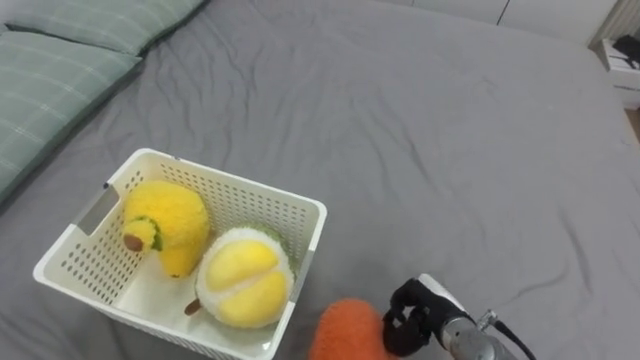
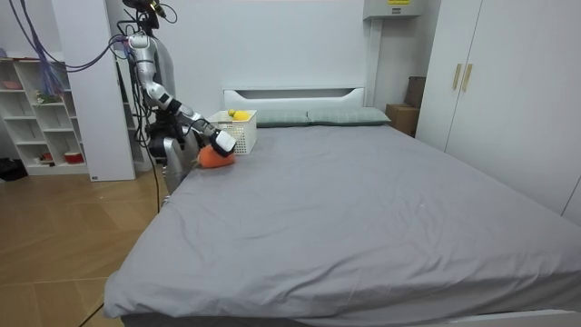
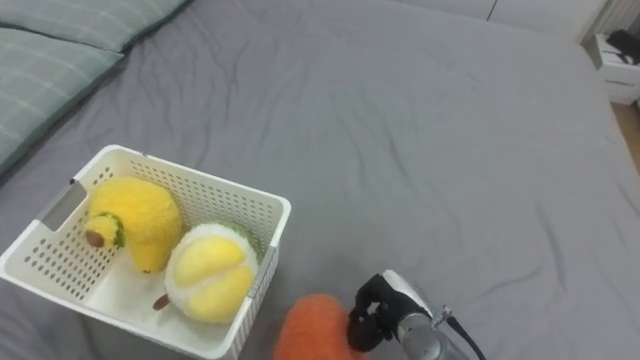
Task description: Collect toys from the bed
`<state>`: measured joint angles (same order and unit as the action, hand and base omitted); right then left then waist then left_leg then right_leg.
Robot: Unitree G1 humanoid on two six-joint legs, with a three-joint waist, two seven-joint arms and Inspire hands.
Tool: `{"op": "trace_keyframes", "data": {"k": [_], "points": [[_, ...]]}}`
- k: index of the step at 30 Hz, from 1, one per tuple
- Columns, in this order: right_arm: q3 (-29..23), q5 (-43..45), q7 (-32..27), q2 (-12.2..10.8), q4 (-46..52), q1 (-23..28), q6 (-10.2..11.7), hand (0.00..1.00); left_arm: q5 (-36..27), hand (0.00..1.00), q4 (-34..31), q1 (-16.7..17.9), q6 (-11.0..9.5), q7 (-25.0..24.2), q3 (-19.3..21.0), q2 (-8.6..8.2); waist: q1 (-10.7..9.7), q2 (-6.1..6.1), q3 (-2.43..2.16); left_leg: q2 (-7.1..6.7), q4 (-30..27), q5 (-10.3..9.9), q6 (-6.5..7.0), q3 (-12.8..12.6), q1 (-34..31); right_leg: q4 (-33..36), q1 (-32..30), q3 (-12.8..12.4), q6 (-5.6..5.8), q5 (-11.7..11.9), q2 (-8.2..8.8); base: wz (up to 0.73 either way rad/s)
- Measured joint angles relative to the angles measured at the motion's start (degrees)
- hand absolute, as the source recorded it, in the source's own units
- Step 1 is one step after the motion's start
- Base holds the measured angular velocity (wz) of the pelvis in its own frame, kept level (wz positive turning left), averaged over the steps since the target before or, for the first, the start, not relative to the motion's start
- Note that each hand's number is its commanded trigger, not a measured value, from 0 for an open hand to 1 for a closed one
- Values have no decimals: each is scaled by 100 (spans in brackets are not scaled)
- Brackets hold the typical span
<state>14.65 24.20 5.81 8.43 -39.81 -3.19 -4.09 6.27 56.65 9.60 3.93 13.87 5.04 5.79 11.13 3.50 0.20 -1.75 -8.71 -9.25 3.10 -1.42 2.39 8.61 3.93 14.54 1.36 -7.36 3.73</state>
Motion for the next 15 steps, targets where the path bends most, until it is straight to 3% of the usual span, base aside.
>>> {"op": "trace_keyframes", "data": {"k": [6, 9, 11, 15], "points": [[-155, -129, -29, 39, 564, -2, 36, 100, 17, 0, 1, 17, -27, -82, 312, -1, 8, 43, -2, 4, 0, 2, 2, -27, 41, 1, 3, -6, 0, 0, 3, -1], [-256, -310, -157, 57, 829, -17, 53, 100, 15, 0, 4, 20, -64, -82, 375, 3, 16, 82, 11, 4, 11, 2, 2, -30, 90, 1, 41, -10, 0, 0, 4, 0], [-243, -410, -191, 72, 1050, -16, 53, 100, 11, 0, 4, 20, -69, -81, 379, 26, 29, 121, 59, 6, 12, 0, 1, -31, 126, -2, 78, -14, 0, 0, 1, 0], [-241, -329, -191, 72, 1340, -16, 46, 100, 11, 0, 3, 24, -70, -80, 375, 30, 34, 152, 51, 9, 14, -2, 1, -67, 126, 4, 64, -29, 0, 0, 0, -5]]}}
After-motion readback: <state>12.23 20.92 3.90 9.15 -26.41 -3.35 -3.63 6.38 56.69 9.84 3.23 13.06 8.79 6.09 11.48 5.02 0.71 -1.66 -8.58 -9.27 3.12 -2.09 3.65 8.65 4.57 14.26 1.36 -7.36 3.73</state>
